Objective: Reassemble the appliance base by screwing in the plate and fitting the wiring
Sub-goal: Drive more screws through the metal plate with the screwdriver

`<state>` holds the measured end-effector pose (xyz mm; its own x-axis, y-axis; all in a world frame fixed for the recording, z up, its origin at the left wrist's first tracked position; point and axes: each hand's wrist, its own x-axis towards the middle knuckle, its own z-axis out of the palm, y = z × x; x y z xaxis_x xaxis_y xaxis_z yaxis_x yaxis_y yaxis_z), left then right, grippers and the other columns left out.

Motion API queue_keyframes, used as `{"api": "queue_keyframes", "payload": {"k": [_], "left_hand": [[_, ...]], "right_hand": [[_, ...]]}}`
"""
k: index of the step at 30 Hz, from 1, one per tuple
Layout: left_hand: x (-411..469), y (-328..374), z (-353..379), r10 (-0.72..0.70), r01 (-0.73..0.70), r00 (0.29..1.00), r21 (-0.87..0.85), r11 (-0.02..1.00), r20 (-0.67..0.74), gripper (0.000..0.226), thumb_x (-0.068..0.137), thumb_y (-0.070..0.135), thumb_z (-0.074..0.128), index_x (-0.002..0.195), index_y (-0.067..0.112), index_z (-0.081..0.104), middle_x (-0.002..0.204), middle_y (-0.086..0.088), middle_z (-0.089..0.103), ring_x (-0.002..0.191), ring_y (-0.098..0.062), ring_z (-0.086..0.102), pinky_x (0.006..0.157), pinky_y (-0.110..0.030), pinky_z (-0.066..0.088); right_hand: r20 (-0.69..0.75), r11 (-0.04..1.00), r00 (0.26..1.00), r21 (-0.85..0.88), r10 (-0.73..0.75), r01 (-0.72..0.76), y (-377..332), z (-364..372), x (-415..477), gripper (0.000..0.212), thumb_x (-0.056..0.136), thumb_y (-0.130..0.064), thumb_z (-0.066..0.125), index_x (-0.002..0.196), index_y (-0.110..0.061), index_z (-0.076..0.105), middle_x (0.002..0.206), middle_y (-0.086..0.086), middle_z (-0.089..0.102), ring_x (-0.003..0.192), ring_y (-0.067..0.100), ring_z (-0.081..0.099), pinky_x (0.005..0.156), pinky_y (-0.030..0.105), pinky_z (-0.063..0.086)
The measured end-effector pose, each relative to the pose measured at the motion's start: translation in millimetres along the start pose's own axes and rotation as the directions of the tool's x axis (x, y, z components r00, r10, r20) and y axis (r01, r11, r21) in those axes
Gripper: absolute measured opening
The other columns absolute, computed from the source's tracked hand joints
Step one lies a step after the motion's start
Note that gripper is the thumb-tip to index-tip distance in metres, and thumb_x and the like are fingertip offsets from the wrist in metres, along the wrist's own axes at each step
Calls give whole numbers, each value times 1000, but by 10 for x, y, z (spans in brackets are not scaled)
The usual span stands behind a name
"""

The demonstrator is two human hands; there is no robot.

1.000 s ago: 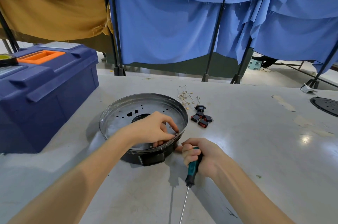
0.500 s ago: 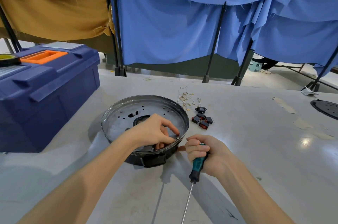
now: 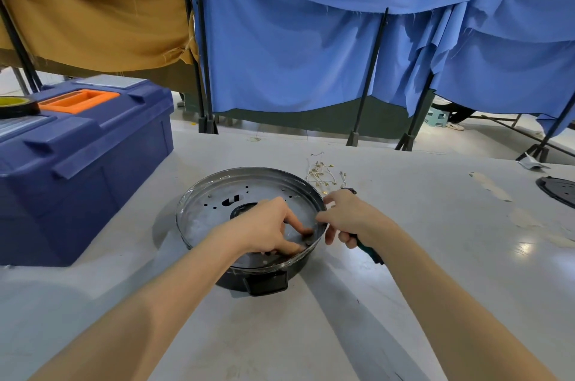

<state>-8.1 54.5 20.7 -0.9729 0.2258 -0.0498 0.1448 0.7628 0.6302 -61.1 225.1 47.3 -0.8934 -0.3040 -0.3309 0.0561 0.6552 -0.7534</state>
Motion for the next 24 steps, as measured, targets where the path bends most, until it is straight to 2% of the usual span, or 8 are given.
{"api": "queue_keyframes", "payload": {"k": [5, 9, 13, 15, 17, 19, 21, 24], "left_hand": [[-10, 26, 38, 85, -87, 996, 105, 991, 27, 26, 84, 31, 70, 110, 29, 73, 38, 6, 46, 38, -8, 37, 46, -21, 35], [-61, 137, 106, 127, -136, 987, 95, 986, 96, 19, 84, 35, 70, 90, 18, 76, 37, 7, 49, 37, -6, 40, 48, -20, 37], [-75, 314, 132, 149, -178, 975, 178, 968, 163, 33, 78, 41, 77, 75, 8, 72, 43, 3, 50, 40, -4, 40, 54, -25, 40], [-89, 417, 158, 164, -199, 974, 241, 950, 159, 43, 72, 43, 81, 51, 16, 57, 42, 4, 42, 47, -9, 41, 56, -30, 42], [-109, 495, 194, 172, -203, 976, 276, 939, 133, 57, 68, 46, 83, 41, 19, 41, 43, 4, 36, 52, -19, 40, 54, -33, 40], [-134, 540, 243, 193, -214, 977, 350, 912, 94, 58, 66, 54, 81, 43, 19, 41, 46, 5, 35, 51, -16, 37, 50, -30, 32], [-155, 551, 299, 229, -231, 972, 427, 874, 57, 57, 68, 65, 73, 52, 13, 54, 49, 4, 37, 53, -12, 38, 50, -30, 27], [-167, 519, 336, 249, -233, 968, 466, 853, 27, 61, 69, 72, 66, 64, 11, 65, 50, 4, 38, 56, -9, 38, 53, -31, 27]], "right_hand": [[34, 994, 996, -77, -79, 81, 14, 48, 111, 36, 87, 7, 41, 122, 1, 45, 55, 18, 58, 30, 13, 26, 37, 16, 21], [66, 982, 990, -135, -122, 130, 65, 40, 62, 39, 85, 5, 38, 116, -10, 56, 44, 9, 49, 30, 14, 29, 37, 17, 23], [117, 974, 985, -172, -129, 148, 135, -18, -19, 32, 87, 1, 41, 105, -18, 59, 47, 7, 43, 31, 15, 26, 37, 18, 23], [163, 973, 979, -172, -125, 153, 155, -58, -67, 28, 89, 0, 45, 95, -23, 59, 48, 8, 43, 33, 15, 24, 38, 18, 21], [211, 970, 969, -179, -128, 167, 166, -95, -106, 29, 91, -1, 47, 85, -27, 58, 55, 10, 41, 35, 16, 23, 39, 19, 20], [255, 966, 958, -183, -133, 183, 169, -119, -134, 28, 90, -2, 49, 85, -27, 62, 60, 12, 42, 36, 16, 22, 39, 19, 19], [299, 964, 946, -188, -125, 187, 168, -139, -145, 26, 89, -5, 50, 94, -26, 65, 61, 12, 43, 36, 15, 23, 39, 20, 20], [316, 959, 943, -220, -104, 179, 152, -189, -168, 13, 93, -21, 57, 102, -23, 67, 66, 12, 46, 36, 15, 25, 39, 20, 22]]}}
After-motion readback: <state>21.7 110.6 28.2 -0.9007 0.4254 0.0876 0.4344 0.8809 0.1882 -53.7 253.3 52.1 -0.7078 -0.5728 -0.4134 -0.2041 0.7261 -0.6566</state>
